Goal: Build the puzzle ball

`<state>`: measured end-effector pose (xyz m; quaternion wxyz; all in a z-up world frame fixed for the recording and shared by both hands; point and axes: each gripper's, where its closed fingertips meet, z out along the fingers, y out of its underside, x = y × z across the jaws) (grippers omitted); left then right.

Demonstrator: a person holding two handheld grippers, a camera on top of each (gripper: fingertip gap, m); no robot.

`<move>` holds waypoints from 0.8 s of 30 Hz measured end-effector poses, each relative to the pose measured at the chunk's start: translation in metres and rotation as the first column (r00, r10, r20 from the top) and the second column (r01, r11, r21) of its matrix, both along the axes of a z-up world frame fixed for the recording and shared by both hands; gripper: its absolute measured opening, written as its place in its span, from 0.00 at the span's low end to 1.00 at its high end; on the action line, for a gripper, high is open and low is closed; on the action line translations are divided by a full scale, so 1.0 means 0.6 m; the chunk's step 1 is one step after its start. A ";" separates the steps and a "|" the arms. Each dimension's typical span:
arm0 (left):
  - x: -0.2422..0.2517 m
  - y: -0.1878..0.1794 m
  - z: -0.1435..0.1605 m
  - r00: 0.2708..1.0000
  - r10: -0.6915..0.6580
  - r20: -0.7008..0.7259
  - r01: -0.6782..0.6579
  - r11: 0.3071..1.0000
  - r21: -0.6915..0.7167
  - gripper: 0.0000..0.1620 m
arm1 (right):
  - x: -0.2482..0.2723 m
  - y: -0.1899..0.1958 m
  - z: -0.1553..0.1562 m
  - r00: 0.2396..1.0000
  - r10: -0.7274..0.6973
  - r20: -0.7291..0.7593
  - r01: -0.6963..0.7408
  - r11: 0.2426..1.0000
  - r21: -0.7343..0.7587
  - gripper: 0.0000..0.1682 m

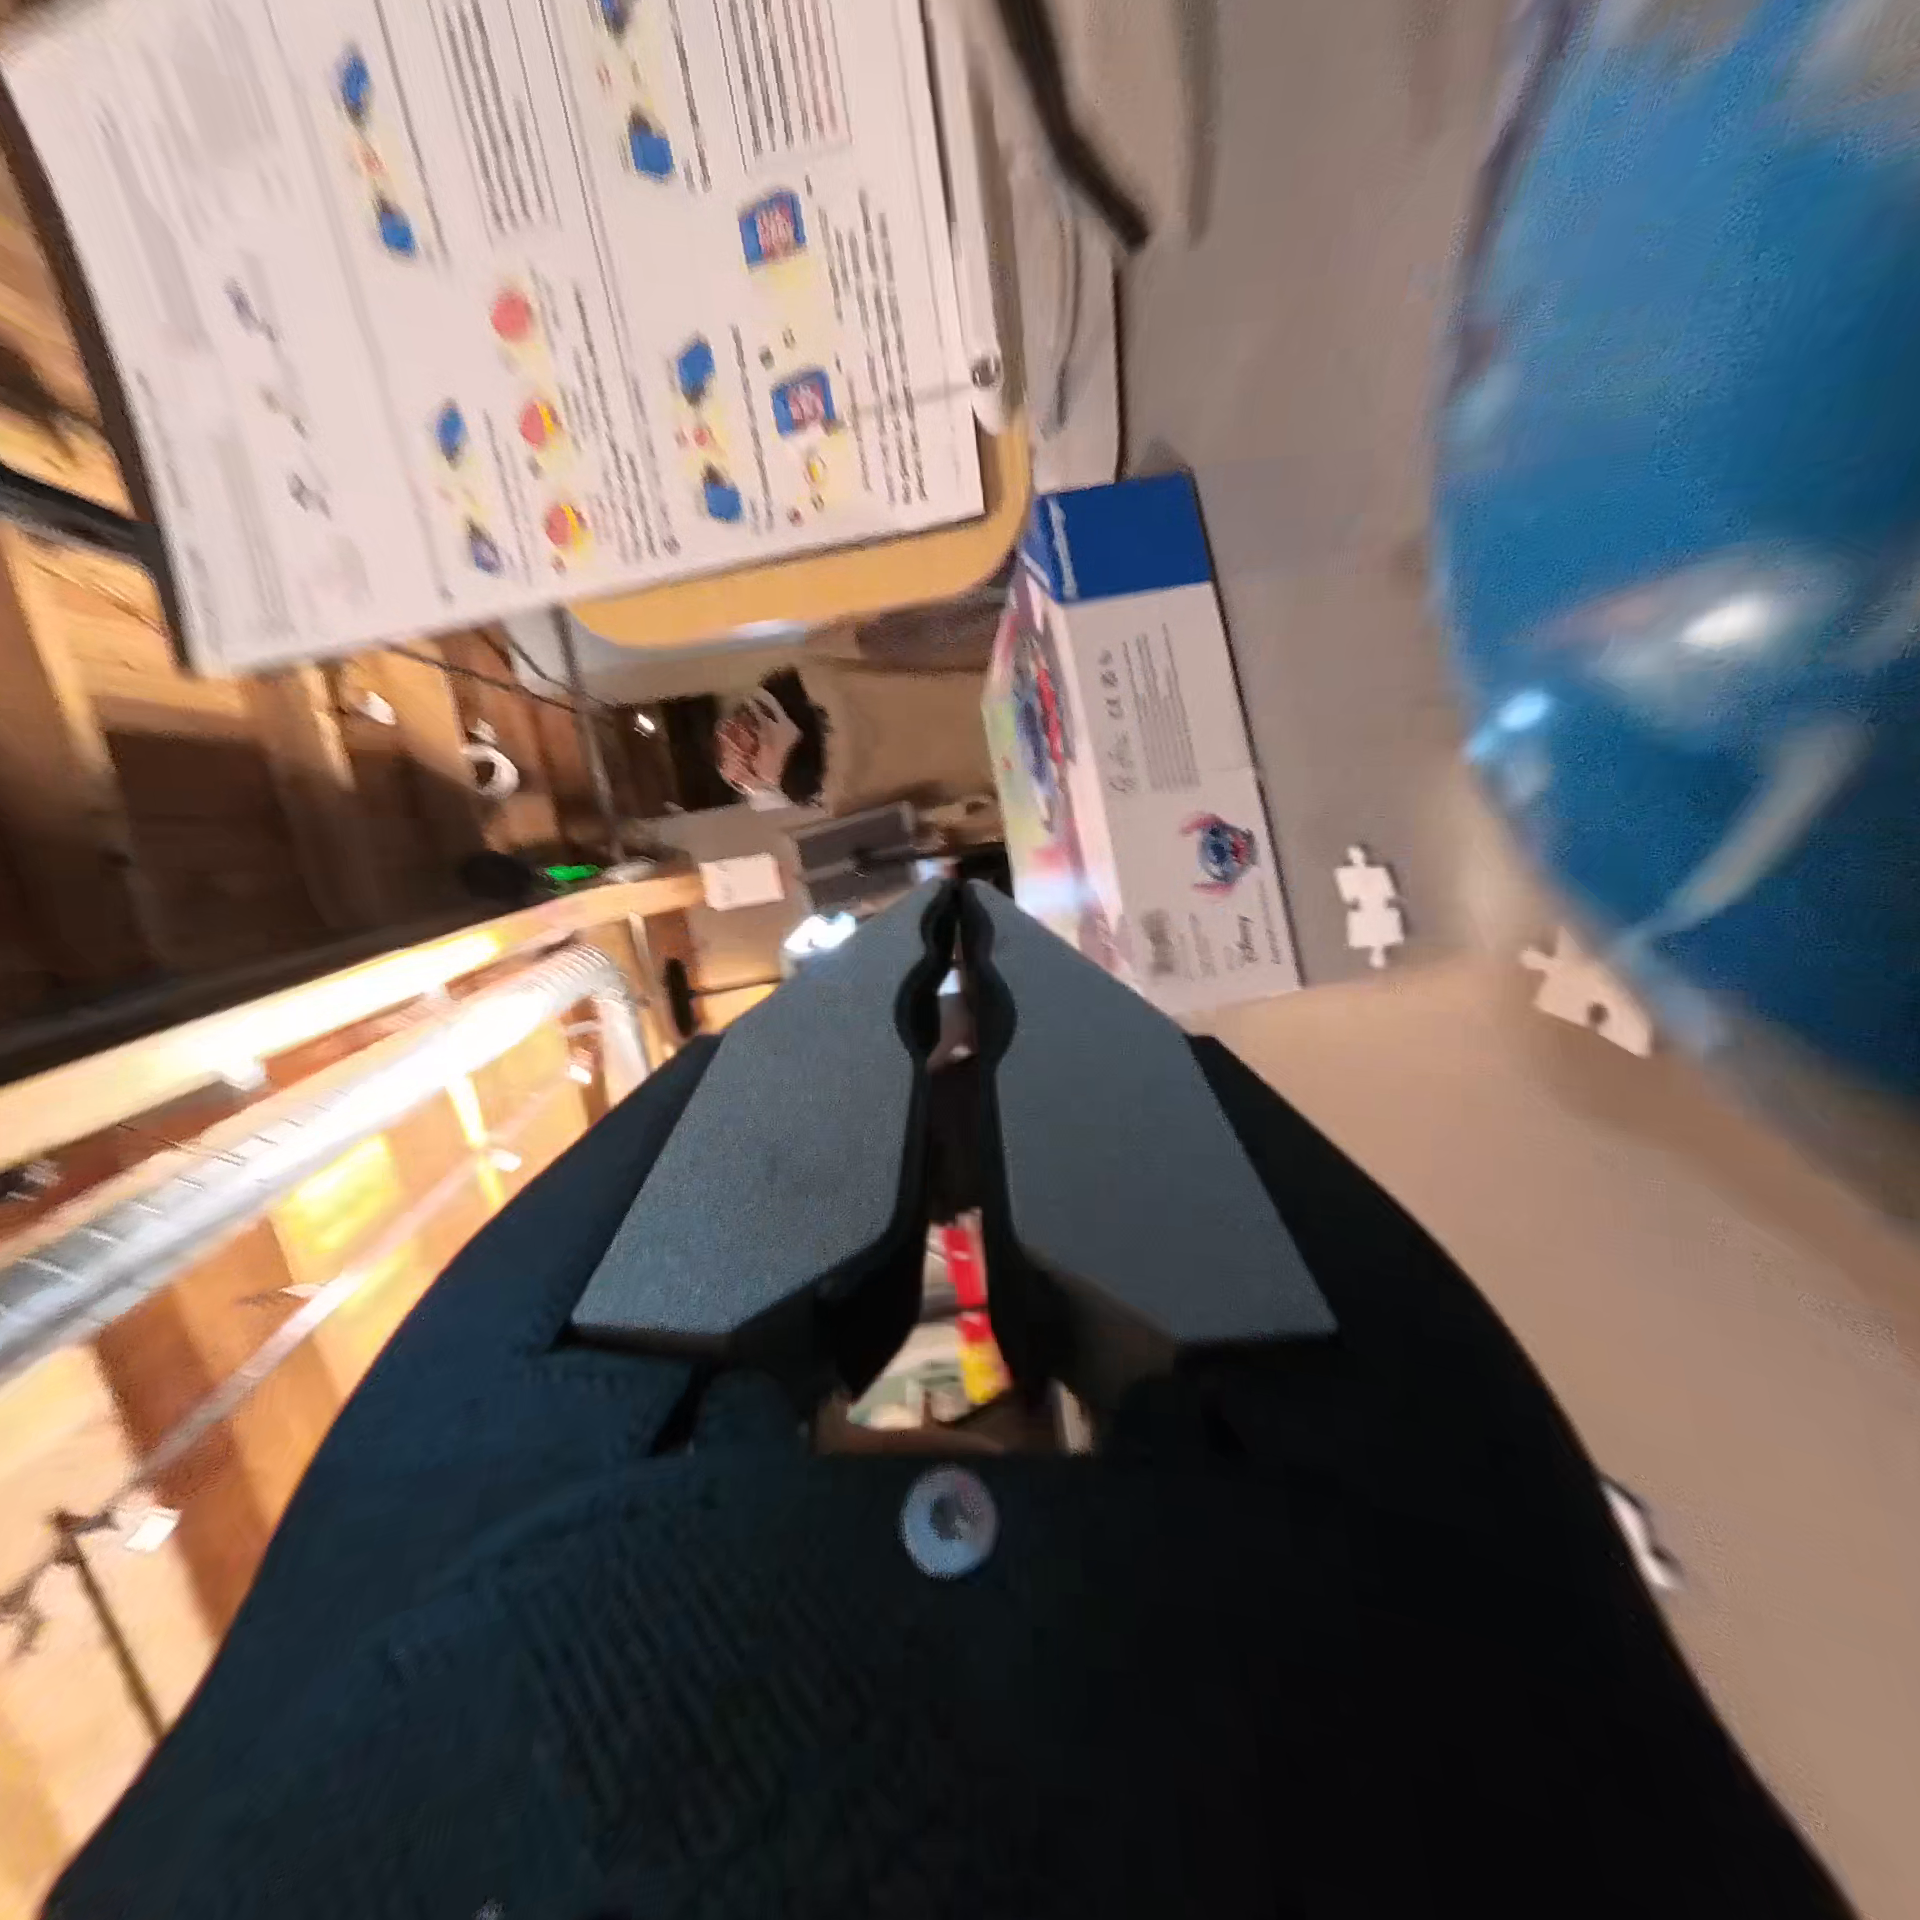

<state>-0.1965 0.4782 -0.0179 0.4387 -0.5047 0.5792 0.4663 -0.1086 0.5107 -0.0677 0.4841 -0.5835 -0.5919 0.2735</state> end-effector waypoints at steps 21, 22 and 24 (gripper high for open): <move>-0.241 -0.140 -0.091 0.292 0.546 0.786 -0.268 0.835 -0.481 0.13 | 0.027 -0.124 -0.158 0.854 0.422 0.303 -0.396 0.906 -0.146 0.14; -0.240 -0.146 -0.096 0.260 0.554 0.791 -0.255 0.829 -0.498 0.18 | 0.026 -0.120 -0.158 0.859 0.412 0.304 -0.386 0.911 -0.142 0.12; -0.242 -0.151 -0.113 0.228 0.573 0.787 -0.251 0.816 -0.521 0.20 | 0.024 -0.110 -0.158 0.871 0.385 0.306 -0.363 0.923 -0.126 0.12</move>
